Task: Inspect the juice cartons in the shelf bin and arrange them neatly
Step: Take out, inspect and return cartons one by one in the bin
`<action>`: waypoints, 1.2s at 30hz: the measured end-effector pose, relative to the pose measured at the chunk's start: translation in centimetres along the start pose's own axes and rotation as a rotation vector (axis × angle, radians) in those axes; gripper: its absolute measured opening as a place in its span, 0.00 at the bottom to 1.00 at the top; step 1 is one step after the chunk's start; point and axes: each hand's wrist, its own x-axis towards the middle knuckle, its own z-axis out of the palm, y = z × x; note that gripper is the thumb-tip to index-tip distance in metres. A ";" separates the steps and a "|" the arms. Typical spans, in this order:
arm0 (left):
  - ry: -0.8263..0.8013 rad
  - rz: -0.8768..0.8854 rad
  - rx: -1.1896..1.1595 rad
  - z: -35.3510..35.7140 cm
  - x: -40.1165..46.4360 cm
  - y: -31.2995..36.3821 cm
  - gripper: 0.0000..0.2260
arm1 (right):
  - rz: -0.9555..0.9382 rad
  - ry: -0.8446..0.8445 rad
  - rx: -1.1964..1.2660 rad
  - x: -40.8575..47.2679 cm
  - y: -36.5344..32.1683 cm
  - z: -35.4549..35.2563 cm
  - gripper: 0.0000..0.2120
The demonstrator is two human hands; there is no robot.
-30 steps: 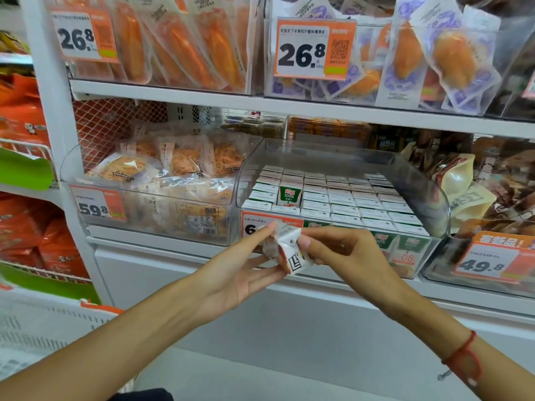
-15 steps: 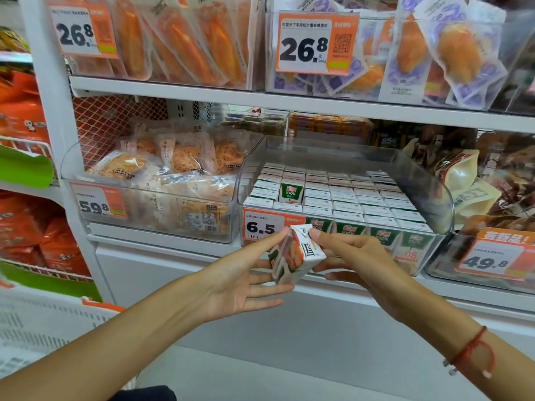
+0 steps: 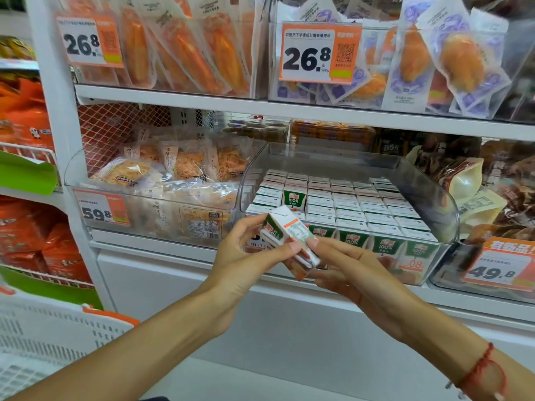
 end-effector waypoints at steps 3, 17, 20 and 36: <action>-0.008 0.027 -0.020 -0.2 -0.1 0.3 0.27 | 0.030 -0.057 0.020 0.0 -0.4 -0.1 0.14; -0.197 -0.167 -0.081 -1.5 0.2 1.6 0.24 | -1.027 0.275 -1.036 1.2 0.0 -0.5 0.19; -0.094 -0.075 0.021 -1.2 0.4 1.7 0.23 | -0.933 0.223 -0.966 1.6 -0.3 -0.8 0.28; -0.093 0.552 0.897 1.6 10.3 6.3 0.14 | -0.434 0.264 -1.432 6.0 1.7 -5.2 0.27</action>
